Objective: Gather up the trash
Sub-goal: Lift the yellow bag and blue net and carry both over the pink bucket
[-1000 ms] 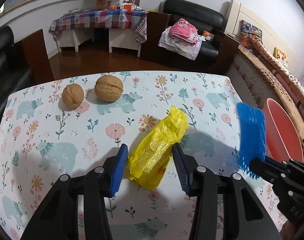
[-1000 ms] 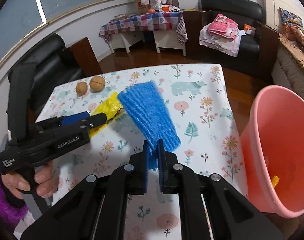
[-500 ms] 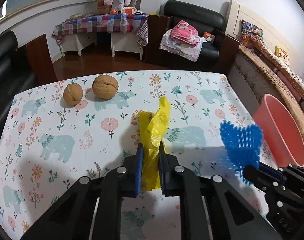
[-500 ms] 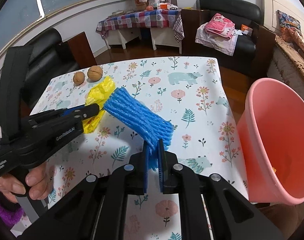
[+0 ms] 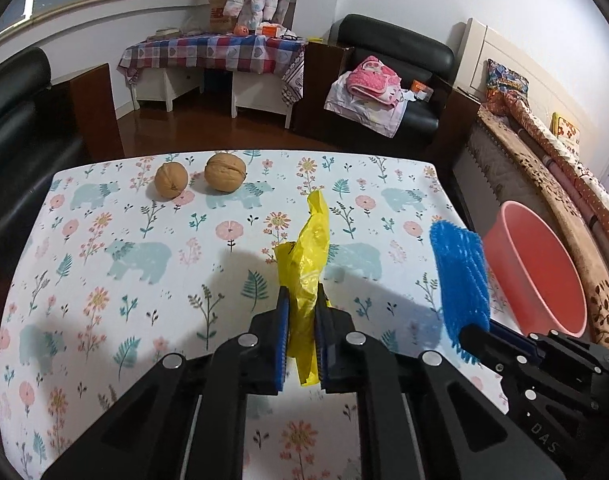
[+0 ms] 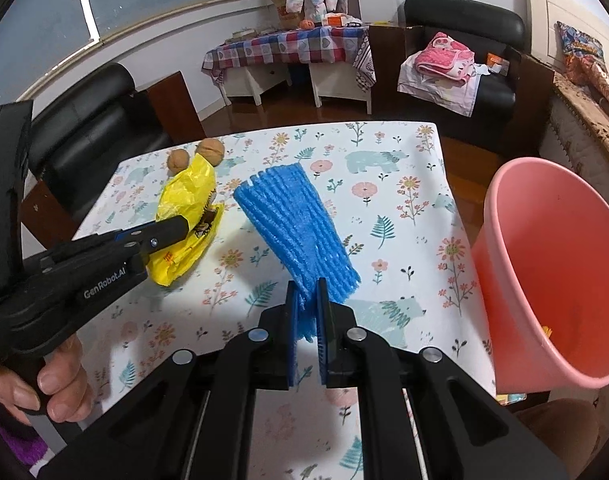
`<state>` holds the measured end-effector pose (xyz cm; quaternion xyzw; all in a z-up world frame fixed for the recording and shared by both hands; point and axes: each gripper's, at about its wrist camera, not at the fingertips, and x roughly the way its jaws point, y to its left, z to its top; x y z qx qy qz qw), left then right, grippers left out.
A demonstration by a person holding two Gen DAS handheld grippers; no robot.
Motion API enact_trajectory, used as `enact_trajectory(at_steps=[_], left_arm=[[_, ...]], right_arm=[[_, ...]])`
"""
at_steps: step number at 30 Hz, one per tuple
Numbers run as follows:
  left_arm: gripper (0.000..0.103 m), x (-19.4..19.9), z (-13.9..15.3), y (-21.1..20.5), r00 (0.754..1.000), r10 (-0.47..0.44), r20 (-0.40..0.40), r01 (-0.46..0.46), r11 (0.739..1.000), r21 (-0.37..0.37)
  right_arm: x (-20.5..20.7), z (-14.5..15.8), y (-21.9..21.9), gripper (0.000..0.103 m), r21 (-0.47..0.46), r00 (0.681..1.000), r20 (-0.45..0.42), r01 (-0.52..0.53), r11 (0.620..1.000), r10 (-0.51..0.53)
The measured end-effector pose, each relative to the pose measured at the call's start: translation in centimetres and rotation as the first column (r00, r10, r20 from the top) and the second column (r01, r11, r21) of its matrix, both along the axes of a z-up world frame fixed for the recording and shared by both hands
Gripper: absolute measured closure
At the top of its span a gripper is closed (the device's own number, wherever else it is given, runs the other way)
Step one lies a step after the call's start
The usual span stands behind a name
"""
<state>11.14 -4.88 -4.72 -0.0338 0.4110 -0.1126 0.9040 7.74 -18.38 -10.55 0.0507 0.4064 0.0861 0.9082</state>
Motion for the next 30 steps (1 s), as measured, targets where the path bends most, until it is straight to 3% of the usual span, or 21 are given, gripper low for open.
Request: enact_trajectory(at_steps=[12, 30], left_arm=[[0.093, -4.4, 1.7, 0.4, 1.000, 0.018, 0.010, -0.018, 0.999, -0.042], [0.093, -7.7, 1.4, -0.1, 0.999, 0.039, -0.004, -0.039, 0.997, -0.063]], right_arm=[[-2.0, 0.5, -1.0, 0.094, 0.176, 0.998, -0.050, -0.025, 0.984, 0.035], [-4.0, -0.3, -0.9, 0.094, 0.194, 0.991, -0.105, -0.064, 0.979, 0.085]])
